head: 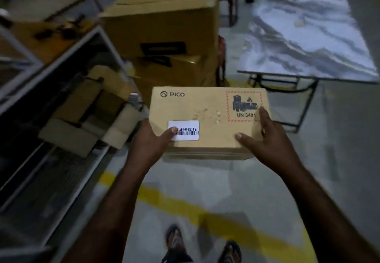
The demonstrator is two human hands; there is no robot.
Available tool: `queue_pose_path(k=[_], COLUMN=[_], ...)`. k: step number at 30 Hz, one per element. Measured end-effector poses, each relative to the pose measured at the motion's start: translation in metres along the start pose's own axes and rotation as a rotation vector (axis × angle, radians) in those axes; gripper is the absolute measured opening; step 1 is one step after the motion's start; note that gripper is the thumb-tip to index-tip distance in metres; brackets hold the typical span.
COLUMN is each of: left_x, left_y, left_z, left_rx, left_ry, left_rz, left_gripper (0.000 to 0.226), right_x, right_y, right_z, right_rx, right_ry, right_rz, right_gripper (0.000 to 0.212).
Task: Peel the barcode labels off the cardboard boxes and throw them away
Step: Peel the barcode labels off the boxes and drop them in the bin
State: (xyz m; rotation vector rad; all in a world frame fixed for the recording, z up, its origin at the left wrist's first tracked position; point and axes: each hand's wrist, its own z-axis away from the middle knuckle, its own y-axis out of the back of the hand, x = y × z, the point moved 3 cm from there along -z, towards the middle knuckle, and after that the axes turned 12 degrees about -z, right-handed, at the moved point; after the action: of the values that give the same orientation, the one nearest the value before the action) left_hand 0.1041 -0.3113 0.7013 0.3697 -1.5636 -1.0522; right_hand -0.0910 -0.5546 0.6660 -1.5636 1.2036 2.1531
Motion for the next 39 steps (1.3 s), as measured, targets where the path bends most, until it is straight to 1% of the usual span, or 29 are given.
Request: queue_pose_path(k=[4,7,9,11,13,15,16,19,21,24,26,28,31,34,36,39], left_x=[-0.052,-0.090,-0.117,-0.145,-0.173,-0.200,-0.214,-0.254,-0.278,-0.306,-0.325,-0.343,-0.366,-0.398,-0.420,-0.457], left_y=[0.090,0.153,0.191,0.228,0.264,0.298,0.314,0.357,0.380,0.408,0.423,0.437,0.456,0.477,0.493,0.524], left_z=[0.046,0.088,0.117,0.151,0.184,0.217,0.233,0.273,0.294,0.319,0.330,0.337,0.339,0.324,0.306,0.267], left_rx=[0.209,0.361,0.454,0.545,0.623,0.680,0.707,0.797,0.835,0.897,0.913,0.945,0.952,0.961,0.949,0.962], left_ry=[0.132,0.210,0.246,0.304,0.351,0.388,0.411,0.466,0.486,0.503,0.514,0.539,0.578,0.594,0.599,0.585], left_rz=[0.053,0.084,0.095,0.103,0.103,0.090,0.089,0.095,0.096,0.080,0.093,0.129,0.161,0.173,0.156,0.103], left_gripper=[0.067,0.062,0.060,0.052,0.036,0.031,0.033,0.060,0.061,0.077,0.080,0.074,0.057,0.051,0.039,0.040], right_x=[-0.083,-0.144,-0.180,-0.217,-0.254,-0.288,-0.303,-0.342,-0.363,-0.392,-0.409,-0.425,-0.451,-0.474,-0.489,-0.516], right_y=[-0.060,-0.106,-0.139,-0.175,-0.212,-0.247,-0.265,-0.317,-0.347,-0.385,-0.408,-0.431,-0.467,-0.509,-0.540,-0.592], right_z=[0.010,0.033,0.053,0.077,0.105,0.137,0.152,0.194,0.216,0.247,0.262,0.273,0.282,0.278,0.269,0.249], right_rx=[-0.154,-0.259,-0.329,-0.397,-0.453,-0.488,-0.507,-0.563,-0.588,-0.621,-0.645,-0.671,-0.704,-0.713,-0.729,-0.736], right_ry=[0.191,0.344,0.413,0.463,0.508,0.558,0.584,0.654,0.690,0.724,0.745,0.766,0.791,0.809,0.803,0.804], right_rz=[0.015,-0.002,0.018,0.030,0.025,0.023,0.009,-0.021,-0.009,0.006,0.003,-0.007,-0.011,0.015,-0.018,-0.056], right_gripper=[0.104,0.096,0.095,0.096,0.093,0.091,0.091,0.091,0.090,0.088,0.087,0.085,0.083,0.081,0.081,0.080])
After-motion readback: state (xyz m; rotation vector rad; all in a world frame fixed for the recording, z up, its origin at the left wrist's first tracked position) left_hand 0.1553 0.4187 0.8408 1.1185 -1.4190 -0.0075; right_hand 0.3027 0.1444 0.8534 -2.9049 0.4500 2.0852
